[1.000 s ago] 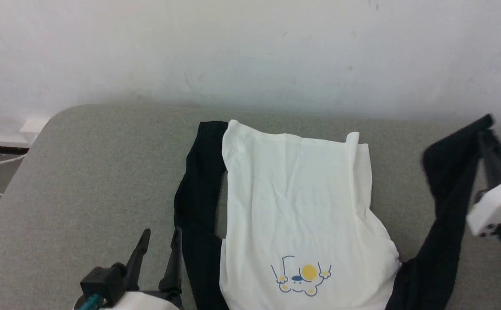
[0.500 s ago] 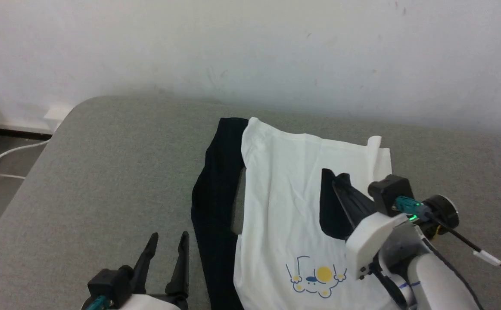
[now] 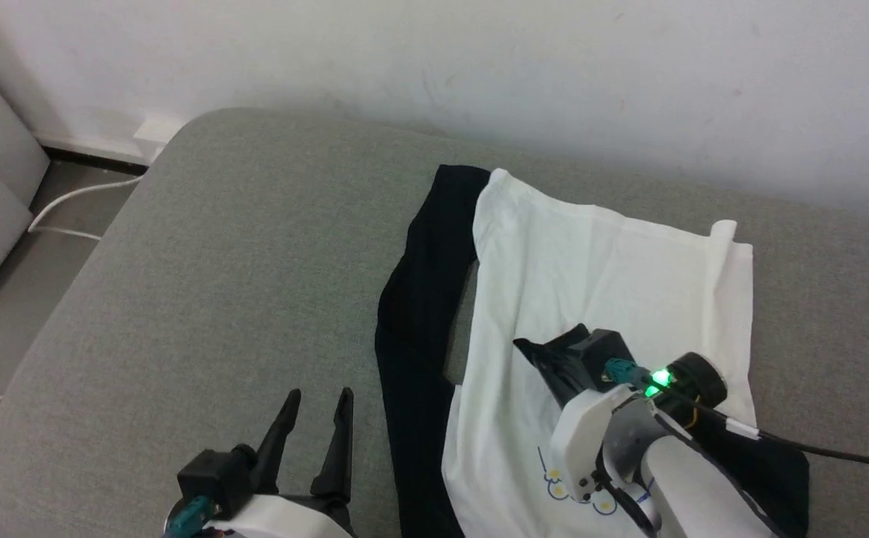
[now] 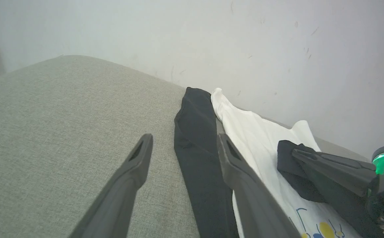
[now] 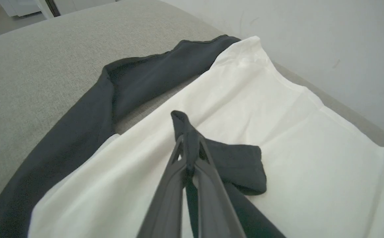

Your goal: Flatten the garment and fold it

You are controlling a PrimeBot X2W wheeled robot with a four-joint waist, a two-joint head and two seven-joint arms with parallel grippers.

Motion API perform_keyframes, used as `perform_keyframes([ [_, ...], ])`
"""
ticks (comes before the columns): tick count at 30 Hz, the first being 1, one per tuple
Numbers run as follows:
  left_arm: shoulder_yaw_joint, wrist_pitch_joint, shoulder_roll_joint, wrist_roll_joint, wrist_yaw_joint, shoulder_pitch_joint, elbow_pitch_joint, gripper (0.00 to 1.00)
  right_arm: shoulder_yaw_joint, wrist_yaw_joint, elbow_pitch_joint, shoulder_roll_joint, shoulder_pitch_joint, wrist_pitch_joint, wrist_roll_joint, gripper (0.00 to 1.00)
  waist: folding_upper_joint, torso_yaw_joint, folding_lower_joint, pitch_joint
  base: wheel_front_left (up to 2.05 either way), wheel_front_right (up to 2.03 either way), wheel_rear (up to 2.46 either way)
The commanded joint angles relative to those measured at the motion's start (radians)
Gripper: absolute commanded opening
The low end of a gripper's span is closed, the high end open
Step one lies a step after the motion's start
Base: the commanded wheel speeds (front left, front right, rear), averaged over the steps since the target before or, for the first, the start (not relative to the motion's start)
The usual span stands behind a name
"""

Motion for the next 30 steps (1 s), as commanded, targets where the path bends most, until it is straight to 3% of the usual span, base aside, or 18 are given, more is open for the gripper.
perform_keyframes([
  [1,-0.004,-0.005,-0.004,-0.003,-0.01,-0.017,0.01,1.0,0.033,-0.002,0.03,0.004,-0.024,-0.019,0.015,0.0,0.0,0.023,-0.0001,0.026,0.0,0.0,0.0],
  [3,-0.003,-0.006,-0.005,-0.004,-0.012,-0.022,0.018,1.0,0.074,-0.002,0.069,0.004,-0.036,-0.024,0.027,0.04,0.0,0.023,-0.0001,0.03,0.0,0.0,0.0],
  [4,-0.003,-0.006,-0.006,-0.004,-0.013,-0.024,0.021,1.0,0.09,-0.002,0.086,0.004,-0.041,-0.028,0.033,0.89,0.0,0.023,-0.0001,0.031,0.0,0.0,0.0],
  [5,-0.004,-0.007,-0.007,-0.004,-0.013,-0.026,0.025,1.0,0.106,-0.002,0.104,0.004,-0.044,-0.025,0.043,1.0,0.0,0.022,-0.0001,0.031,0.0,0.0,0.0],
  [12,0.003,-0.009,0.0,-0.006,-0.017,-0.032,0.05,1.0,0.311,-0.002,0.101,0.004,-0.07,-0.031,0.215,1.0,0.0,-0.014,-0.0001,0.002,0.0,0.0,0.0],
  [16,0.012,-0.01,0.007,-0.007,-0.014,-0.027,0.048,1.0,0.325,-0.002,0.056,-0.017,-0.119,-0.079,0.282,1.0,0.0,-0.053,-0.0001,-0.03,0.0,0.0,0.0],
  [22,0.045,-0.012,0.021,-0.008,0.003,-0.019,0.018,1.0,0.191,-0.002,-0.026,-0.132,-0.166,-0.18,0.265,1.0,0.0,-0.124,-0.0001,-0.067,0.0,0.0,0.0],
  [30,0.103,-0.014,0.017,-0.006,0.03,-0.011,-0.037,1.0,-0.114,-0.002,-0.166,-0.229,-0.042,-0.24,0.219,1.0,0.0,-0.203,-0.0001,-0.07,0.0,0.0,0.0],
])
